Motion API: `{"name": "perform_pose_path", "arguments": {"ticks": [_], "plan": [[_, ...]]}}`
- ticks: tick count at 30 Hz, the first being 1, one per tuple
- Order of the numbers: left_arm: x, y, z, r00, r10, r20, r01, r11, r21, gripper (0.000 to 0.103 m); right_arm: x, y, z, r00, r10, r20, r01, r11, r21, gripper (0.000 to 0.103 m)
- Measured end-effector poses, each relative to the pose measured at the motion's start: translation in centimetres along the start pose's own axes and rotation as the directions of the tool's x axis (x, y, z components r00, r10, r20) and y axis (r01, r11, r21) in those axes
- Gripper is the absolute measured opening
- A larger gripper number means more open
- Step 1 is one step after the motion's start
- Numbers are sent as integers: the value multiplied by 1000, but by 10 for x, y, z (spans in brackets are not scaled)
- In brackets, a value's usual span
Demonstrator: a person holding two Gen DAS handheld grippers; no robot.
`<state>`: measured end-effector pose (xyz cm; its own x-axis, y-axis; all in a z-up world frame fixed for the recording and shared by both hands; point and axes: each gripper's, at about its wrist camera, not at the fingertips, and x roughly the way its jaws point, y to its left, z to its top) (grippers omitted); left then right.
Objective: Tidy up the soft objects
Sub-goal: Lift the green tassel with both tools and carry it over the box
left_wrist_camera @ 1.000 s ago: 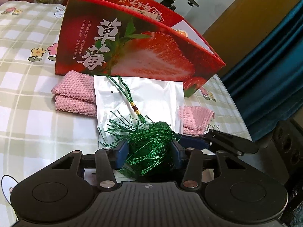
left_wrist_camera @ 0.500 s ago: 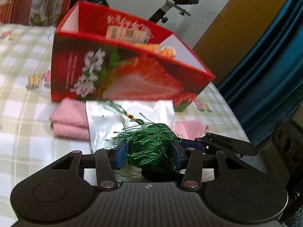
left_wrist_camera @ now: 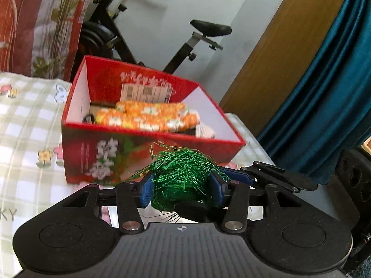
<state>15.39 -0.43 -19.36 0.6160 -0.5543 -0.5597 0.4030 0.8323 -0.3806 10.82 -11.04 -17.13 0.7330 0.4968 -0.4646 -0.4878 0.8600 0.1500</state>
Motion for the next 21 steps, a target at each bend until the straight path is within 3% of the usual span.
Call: {"name": "perform_pose_path", "arguments": {"ticks": [11, 21], "plan": [[-14, -4, 34, 996, -6, 92, 5, 1000, 14, 52, 0, -1, 45, 997, 5, 72, -1, 999, -51, 56], [-12, -6, 84, 984, -5, 179, -7, 998, 63, 52, 11, -12, 98, 990, -11, 143, 28, 993, -112, 56]]}}
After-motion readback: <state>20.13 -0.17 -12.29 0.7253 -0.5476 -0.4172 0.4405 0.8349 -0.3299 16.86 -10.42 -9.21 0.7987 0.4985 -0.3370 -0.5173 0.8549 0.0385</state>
